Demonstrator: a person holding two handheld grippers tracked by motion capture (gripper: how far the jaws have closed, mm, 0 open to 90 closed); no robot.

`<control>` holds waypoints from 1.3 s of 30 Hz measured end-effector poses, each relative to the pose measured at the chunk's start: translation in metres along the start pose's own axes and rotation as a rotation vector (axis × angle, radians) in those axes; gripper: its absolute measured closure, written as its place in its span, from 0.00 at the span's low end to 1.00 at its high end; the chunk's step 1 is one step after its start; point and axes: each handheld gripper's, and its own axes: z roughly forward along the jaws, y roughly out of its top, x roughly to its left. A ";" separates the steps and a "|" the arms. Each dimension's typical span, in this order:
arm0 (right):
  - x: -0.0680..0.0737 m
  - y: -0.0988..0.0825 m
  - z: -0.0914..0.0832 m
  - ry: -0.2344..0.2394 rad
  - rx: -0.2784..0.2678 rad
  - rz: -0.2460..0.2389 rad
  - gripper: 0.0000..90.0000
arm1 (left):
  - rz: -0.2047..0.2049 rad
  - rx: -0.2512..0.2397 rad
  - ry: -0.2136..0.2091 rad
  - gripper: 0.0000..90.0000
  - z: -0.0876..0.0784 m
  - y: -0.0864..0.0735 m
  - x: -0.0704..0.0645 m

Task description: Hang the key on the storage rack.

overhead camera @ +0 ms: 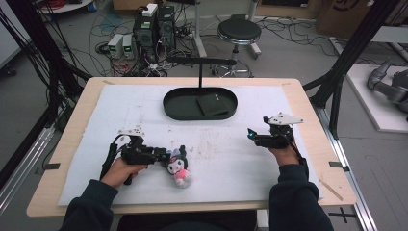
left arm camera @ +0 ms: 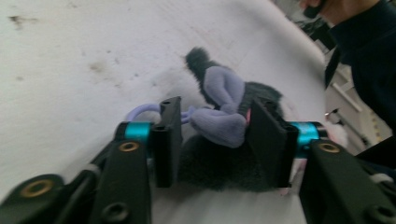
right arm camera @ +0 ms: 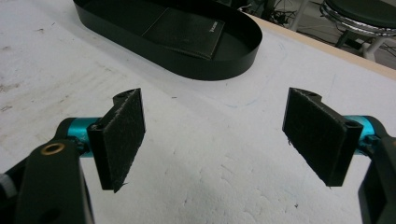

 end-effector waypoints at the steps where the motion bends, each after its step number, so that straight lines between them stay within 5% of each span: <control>1: 0.000 0.000 0.000 0.002 0.000 -0.003 0.24 | 0.014 -0.010 -0.003 0.67 0.000 0.001 -0.001; 3: 0.000 0.000 0.000 0.002 -0.001 -0.002 0.24 | 0.043 -0.010 0.002 0.88 0.001 0.001 -0.002; 5: 0.000 0.000 0.000 0.001 0.000 -0.005 0.24 | 0.053 -0.013 0.007 0.94 0.002 0.002 -0.004; 14: 0.000 0.000 -0.002 0.001 -0.008 -0.002 0.24 | 0.094 -0.100 0.061 0.95 -0.029 0.015 0.000; 18: 0.000 0.001 -0.002 0.000 -0.010 0.001 0.24 | 0.108 -0.113 0.140 0.95 -0.047 0.028 0.007; 22: 0.000 0.001 -0.001 0.000 -0.014 0.013 0.24 | 0.130 -0.041 0.208 0.95 -0.047 0.044 0.014; 27: 0.000 0.002 0.001 0.005 -0.006 0.012 0.24 | 0.130 0.043 0.269 0.93 -0.023 0.056 0.018; 28: 0.000 0.002 0.001 0.004 -0.006 0.010 0.24 | 0.125 0.043 0.288 0.91 -0.017 0.056 0.016; 31: -0.002 0.001 0.001 0.003 -0.005 0.010 0.24 | 0.122 0.054 0.432 0.63 -0.002 0.056 0.005; 33: -0.002 0.000 0.001 0.005 -0.006 0.019 0.24 | 0.091 0.020 0.516 0.44 0.002 0.054 -0.007; 35: -0.002 0.000 0.000 0.002 -0.007 0.012 0.24 | 0.041 -0.042 0.531 0.40 0.003 0.048 -0.020; 39: -0.001 0.001 -0.001 -0.003 -0.011 0.015 0.24 | 0.036 -0.060 0.593 0.32 0.010 0.038 -0.039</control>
